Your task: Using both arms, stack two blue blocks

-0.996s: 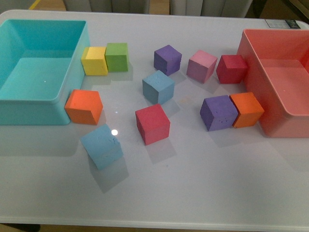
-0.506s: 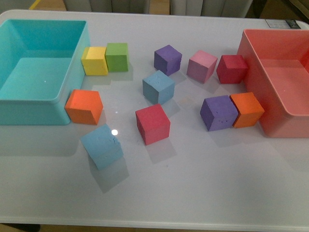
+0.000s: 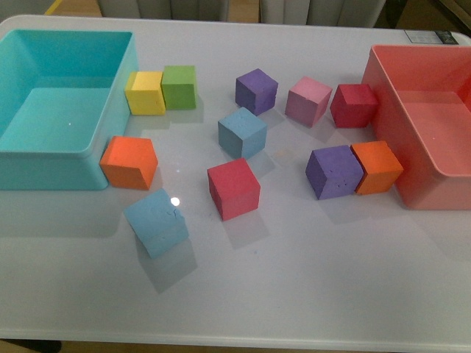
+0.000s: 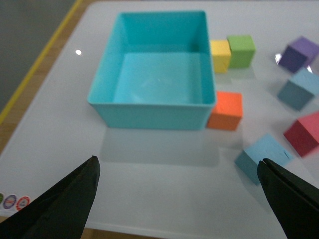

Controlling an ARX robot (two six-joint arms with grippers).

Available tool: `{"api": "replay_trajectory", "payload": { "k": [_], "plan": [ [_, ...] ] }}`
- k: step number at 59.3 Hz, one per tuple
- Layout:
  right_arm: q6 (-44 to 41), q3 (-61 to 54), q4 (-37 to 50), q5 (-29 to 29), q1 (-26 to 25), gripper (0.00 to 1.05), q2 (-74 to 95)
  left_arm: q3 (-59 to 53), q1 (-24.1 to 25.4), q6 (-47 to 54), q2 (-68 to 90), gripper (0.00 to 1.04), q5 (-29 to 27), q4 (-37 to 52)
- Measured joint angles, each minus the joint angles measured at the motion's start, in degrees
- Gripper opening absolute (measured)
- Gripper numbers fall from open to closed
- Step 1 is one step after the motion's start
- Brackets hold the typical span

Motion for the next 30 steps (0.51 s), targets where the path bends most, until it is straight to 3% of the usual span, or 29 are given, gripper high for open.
{"api": "replay_trajectory", "payload": {
  "k": [5, 12, 21, 30],
  "plan": [
    [0.0, 0.0, 0.0, 0.0, 0.0, 0.96, 0.0, 0.9, -6.5, -1.2, 9.7, 0.96, -2.3, 5.2],
    [0.0, 0.0, 0.0, 0.0, 0.0, 0.96, 0.0, 2.0, -14.8, -3.3, 28.9, 0.96, -3.9, 19.4],
    [0.0, 0.0, 0.0, 0.0, 0.0, 0.96, 0.0, 4.7, -18.9, -4.6, 48.7, 0.96, -4.7, 32.0],
    [0.0, 0.0, 0.0, 0.0, 0.0, 0.96, 0.0, 8.7, -20.9, -7.4, 65.8, 0.96, -4.8, 39.2]
  ]
}}
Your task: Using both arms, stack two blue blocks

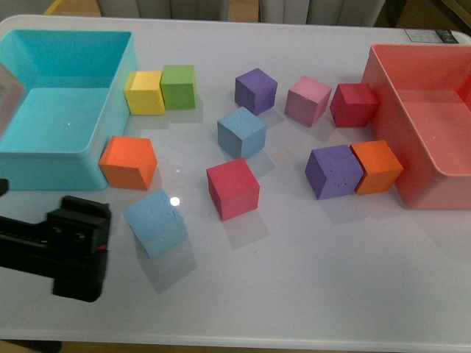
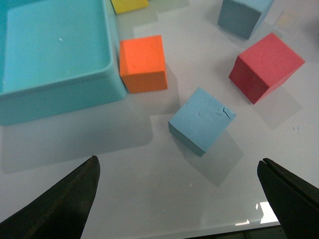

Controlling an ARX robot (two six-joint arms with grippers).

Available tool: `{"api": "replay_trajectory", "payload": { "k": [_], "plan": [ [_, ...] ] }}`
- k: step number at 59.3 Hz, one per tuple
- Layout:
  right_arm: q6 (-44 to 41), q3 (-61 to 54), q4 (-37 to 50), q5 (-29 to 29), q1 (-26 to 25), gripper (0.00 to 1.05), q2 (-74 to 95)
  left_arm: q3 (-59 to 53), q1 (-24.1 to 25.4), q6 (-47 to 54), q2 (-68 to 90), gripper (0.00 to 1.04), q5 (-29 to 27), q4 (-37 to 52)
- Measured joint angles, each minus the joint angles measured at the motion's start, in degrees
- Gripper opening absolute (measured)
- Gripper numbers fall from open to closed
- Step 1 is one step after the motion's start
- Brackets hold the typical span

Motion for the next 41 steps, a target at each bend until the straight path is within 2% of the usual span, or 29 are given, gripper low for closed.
{"api": "replay_trajectory", "payload": {
  "k": [10, 21, 41],
  "plan": [
    [0.0, 0.0, 0.0, 0.0, 0.0, 0.96, 0.0, 5.1, -1.0, -2.5, 14.4, 0.96, 0.0, 3.3],
    [0.0, 0.0, 0.0, 0.0, 0.0, 0.96, 0.0, 10.6, -1.2, -3.7, 22.8, 0.96, 0.0, 3.7],
    [0.0, 0.0, 0.0, 0.0, 0.0, 0.96, 0.0, 21.1, 0.6, -10.1, 29.9, 0.96, -0.3, -4.5]
  ]
}}
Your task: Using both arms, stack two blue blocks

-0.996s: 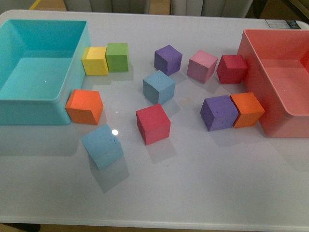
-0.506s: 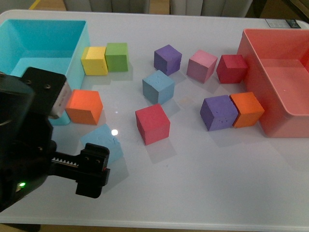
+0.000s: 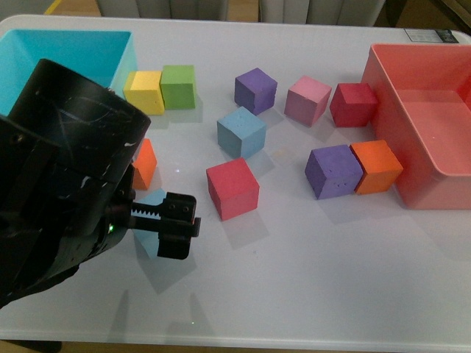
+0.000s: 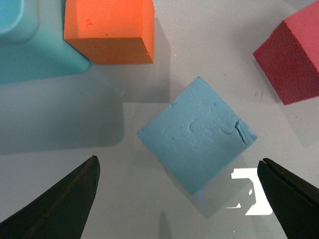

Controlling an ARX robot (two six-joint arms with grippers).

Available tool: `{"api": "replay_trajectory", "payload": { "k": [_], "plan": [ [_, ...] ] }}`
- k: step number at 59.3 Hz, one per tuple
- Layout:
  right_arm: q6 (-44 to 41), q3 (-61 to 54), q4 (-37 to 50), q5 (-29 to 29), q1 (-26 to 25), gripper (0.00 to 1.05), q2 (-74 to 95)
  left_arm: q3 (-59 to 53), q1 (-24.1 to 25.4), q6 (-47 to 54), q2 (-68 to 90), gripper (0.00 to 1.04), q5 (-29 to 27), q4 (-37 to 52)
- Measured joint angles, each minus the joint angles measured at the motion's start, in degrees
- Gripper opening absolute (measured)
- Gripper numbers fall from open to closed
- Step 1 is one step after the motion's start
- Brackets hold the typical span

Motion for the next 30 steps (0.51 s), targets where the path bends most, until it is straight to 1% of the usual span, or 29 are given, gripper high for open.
{"api": "replay_trajectory", "payload": {
  "k": [14, 30],
  "plan": [
    [0.0, 0.0, 0.0, 0.0, 0.0, 0.96, 0.0, 7.1, 1.1, -7.3, 3.0, 0.96, 0.1, -8.2],
    [0.0, 0.0, 0.0, 0.0, 0.0, 0.96, 0.0, 12.0, 1.6, -12.8, 6.6, 0.96, 0.0, -13.2]
  ]
}}
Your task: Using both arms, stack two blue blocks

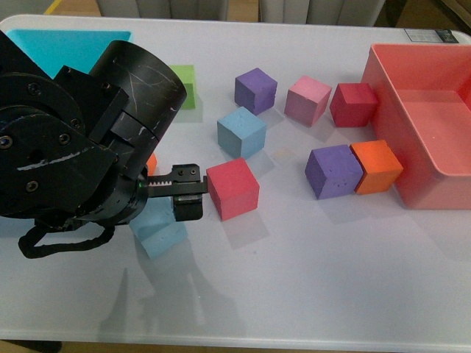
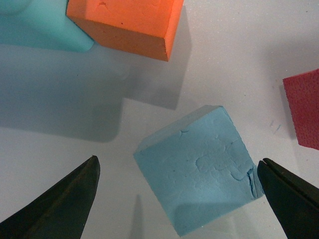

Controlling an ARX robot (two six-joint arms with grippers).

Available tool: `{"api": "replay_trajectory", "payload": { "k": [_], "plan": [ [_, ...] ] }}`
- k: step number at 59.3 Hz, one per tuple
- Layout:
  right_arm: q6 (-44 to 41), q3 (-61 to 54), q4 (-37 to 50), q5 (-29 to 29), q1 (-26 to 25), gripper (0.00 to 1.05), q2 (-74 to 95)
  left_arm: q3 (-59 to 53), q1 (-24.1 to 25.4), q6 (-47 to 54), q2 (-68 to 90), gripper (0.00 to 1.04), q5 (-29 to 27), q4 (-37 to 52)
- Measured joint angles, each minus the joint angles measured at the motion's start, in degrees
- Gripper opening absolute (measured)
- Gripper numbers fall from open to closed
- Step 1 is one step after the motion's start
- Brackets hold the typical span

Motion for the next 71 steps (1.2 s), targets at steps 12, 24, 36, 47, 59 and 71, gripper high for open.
{"api": "replay_trajectory", "payload": {
  "k": [12, 24, 36, 47, 59, 71],
  "plan": [
    [0.0, 0.0, 0.0, 0.0, 0.0, 0.96, 0.0, 2.6, 0.0, -3.2, 2.8, 0.96, 0.1, -2.3],
    [0.0, 0.0, 0.0, 0.0, 0.0, 0.96, 0.0, 5.2, -0.7, -5.2, 4.6, 0.96, 0.3, -3.2],
    [0.0, 0.0, 0.0, 0.0, 0.0, 0.96, 0.0, 7.3, -1.0, -7.0, 6.9, 0.96, 1.1, -3.6],
    [0.0, 0.0, 0.0, 0.0, 0.0, 0.96, 0.0, 8.4, -1.0, -7.8, 8.4, 0.96, 1.7, -3.6],
    [0.0, 0.0, 0.0, 0.0, 0.0, 0.96, 0.0, 9.0, -1.2, -8.8, 9.2, 0.96, 2.1, -3.6],
    [0.0, 0.0, 0.0, 0.0, 0.0, 0.96, 0.0, 9.0, -1.2, -10.0, 9.5, 0.84, 3.1, -3.6]
  ]
}}
